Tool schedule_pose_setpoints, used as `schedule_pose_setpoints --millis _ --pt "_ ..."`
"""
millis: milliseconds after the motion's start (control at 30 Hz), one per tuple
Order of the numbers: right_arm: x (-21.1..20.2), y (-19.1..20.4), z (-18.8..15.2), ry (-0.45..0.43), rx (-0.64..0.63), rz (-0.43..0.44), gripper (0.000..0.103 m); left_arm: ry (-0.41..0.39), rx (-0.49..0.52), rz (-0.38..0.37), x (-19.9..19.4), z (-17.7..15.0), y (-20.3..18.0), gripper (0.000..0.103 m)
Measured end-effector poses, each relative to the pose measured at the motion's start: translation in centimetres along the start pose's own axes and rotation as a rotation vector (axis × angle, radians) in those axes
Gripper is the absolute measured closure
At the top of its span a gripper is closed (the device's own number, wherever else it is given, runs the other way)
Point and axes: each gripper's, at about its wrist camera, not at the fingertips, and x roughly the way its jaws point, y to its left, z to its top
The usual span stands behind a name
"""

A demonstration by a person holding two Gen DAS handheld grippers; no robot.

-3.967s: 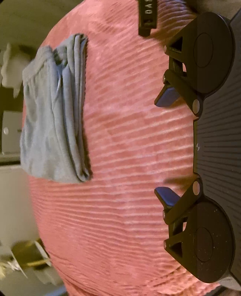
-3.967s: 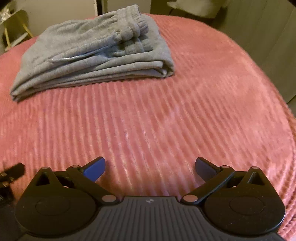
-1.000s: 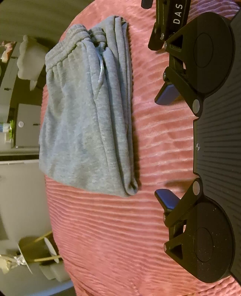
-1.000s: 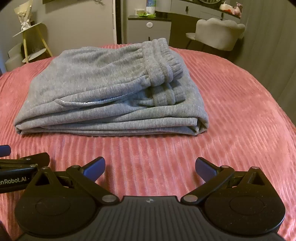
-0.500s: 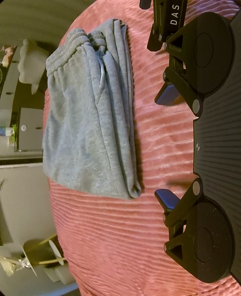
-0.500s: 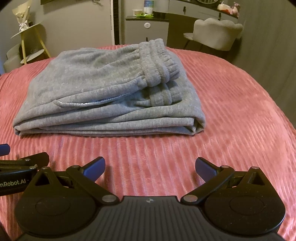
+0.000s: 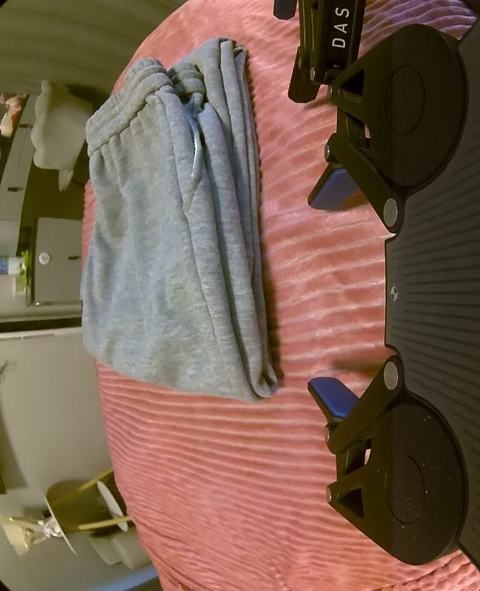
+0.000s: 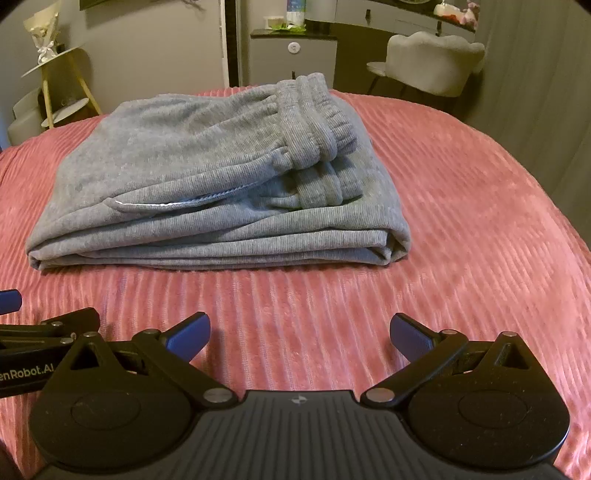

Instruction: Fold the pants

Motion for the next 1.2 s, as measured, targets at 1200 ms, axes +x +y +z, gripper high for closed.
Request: schedule_pose_setpoints --millis 1200 --pt "0.16 0.1 -0.14 0.008 -0.007 -0.005 0.0 0.001 -0.005 0.001 -0.04 -0.06 0.14 0.003"
